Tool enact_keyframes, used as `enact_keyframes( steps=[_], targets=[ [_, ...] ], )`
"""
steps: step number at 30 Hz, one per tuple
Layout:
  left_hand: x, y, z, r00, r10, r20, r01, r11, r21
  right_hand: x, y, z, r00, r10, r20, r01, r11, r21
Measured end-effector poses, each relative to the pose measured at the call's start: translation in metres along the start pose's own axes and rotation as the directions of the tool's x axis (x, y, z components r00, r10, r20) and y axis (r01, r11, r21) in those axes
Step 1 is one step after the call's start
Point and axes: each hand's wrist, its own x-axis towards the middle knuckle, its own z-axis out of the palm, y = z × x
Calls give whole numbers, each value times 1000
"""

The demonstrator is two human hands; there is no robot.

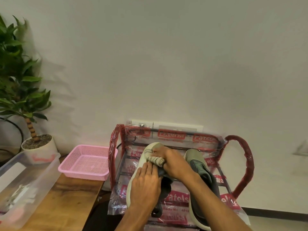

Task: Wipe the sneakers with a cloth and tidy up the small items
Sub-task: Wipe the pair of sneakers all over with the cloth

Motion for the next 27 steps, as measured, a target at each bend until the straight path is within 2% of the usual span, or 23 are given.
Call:
enact_keyframes(
  steps=[2,5,7,9,11,14,16,17,19,21,23,25,27],
  targets=[
    [1,0,2,999,16,-40,-16,1000,2,6,5,2,998,5,57,4,989,-150],
    [2,-2,6,997,16,-71,-15,1000,18,14,16,6,995,99,-1,-96,958,-269],
    [3,-4,8,996,19,-87,-17,1000,17,15,18,8,993,112,41,-100,970,-221],
    [2,-6,11,995,26,-97,-26,1000,4,11,17,8,995,41,90,-29,991,-133],
    [3,-5,13,992,37,-119,-36,999,7,9,18,5,995,-14,96,26,992,-127],
    [3,-6,14,989,32,-144,-34,999,-7,17,20,8,998,-33,58,47,965,-258],
    [4,-8,13,985,37,-167,-37,999,2,26,16,15,1000,-14,-10,8,908,-419],
    [4,-10,11,983,38,-178,-38,999,5,30,16,19,999,-4,-47,-17,901,-433],
    [4,-14,9,980,27,-198,-28,1000,-4,34,18,24,999,-1,-49,-16,939,-344],
    [4,-16,10,977,22,-214,-25,1000,-11,32,17,20,999,-40,26,43,987,-153],
    [4,-16,12,973,31,-228,-35,999,-13,29,17,12,989,-106,103,114,991,-75],
    [4,-15,14,972,41,-233,-46,999,-14,29,19,5,981,-134,141,156,975,-156],
    [5,-16,15,972,39,-230,-43,999,-12,35,24,5,985,-122,123,156,933,-323]
  ],
)
